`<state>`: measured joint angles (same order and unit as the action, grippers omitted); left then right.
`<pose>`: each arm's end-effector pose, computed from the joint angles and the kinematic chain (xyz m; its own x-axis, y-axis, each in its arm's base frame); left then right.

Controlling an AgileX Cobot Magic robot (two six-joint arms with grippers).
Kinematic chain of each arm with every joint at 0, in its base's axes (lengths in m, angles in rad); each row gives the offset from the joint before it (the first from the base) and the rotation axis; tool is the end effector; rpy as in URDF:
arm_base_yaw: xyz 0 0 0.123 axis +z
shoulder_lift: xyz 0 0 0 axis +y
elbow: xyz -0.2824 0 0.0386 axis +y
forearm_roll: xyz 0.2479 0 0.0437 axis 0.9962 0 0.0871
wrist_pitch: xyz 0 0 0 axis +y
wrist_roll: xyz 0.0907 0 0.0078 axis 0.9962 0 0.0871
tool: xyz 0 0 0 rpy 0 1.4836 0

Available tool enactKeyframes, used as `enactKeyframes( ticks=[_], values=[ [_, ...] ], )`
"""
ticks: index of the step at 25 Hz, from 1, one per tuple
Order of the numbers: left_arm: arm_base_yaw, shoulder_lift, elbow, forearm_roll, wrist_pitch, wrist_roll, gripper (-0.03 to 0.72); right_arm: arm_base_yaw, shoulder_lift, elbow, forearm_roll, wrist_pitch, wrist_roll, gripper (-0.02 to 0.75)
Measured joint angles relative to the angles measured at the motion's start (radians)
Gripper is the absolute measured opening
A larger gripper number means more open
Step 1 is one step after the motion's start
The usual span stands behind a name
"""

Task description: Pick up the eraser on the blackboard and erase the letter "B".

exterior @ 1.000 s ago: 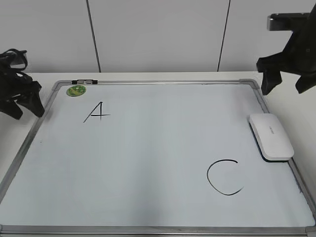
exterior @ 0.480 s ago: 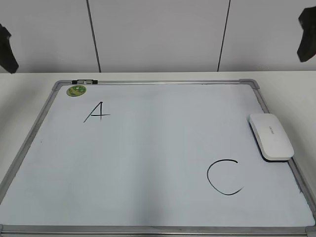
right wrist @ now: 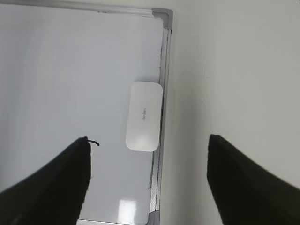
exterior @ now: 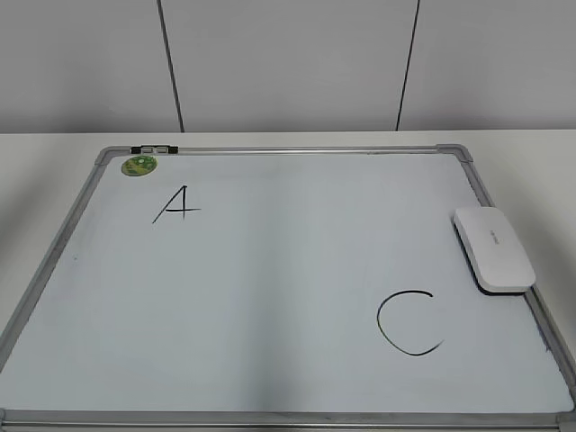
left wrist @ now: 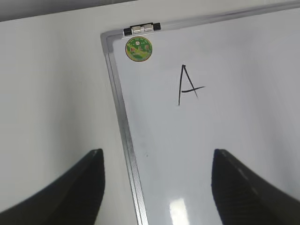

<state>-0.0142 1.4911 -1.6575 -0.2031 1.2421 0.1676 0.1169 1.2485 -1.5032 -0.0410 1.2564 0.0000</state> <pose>0.3025 -0.0217 0.4173 -0.8152 0.1108 -0.5685 0.2033 0.9738 -0.1018 0.2303 0.0235 0.4357 -0.7855 -0.1050 -0.6099 -0.1029 0.9939 -0.0386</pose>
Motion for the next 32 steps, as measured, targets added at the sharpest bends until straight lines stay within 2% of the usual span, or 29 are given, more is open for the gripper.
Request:
enactKeyframes(
  ticks=[7,11,22,27,32],
  values=[
    [-0.001,-0.290,0.255,0.002,0.006,-0.010,0.519,0.000,-0.178,0.005,0.025,0.004,0.000,0.594],
    [-0.001,-0.436,0.414,0.002,0.008,-0.010,0.518,0.000,-0.285,0.068,0.025,0.008,-0.008,0.594],
    [-0.001,-0.770,0.787,-0.002,0.012,-0.010,0.518,0.000,-0.739,0.509,0.012,0.012,-0.009,0.594],
    [-0.001,-0.920,0.964,-0.002,0.003,-0.012,0.518,0.000,-0.932,0.673,-0.024,0.016,-0.009,0.594],
    [-0.001,-1.056,1.083,-0.002,-0.033,-0.012,0.518,0.000,-1.064,0.804,-0.054,0.016,-0.010,0.594]
  ],
)
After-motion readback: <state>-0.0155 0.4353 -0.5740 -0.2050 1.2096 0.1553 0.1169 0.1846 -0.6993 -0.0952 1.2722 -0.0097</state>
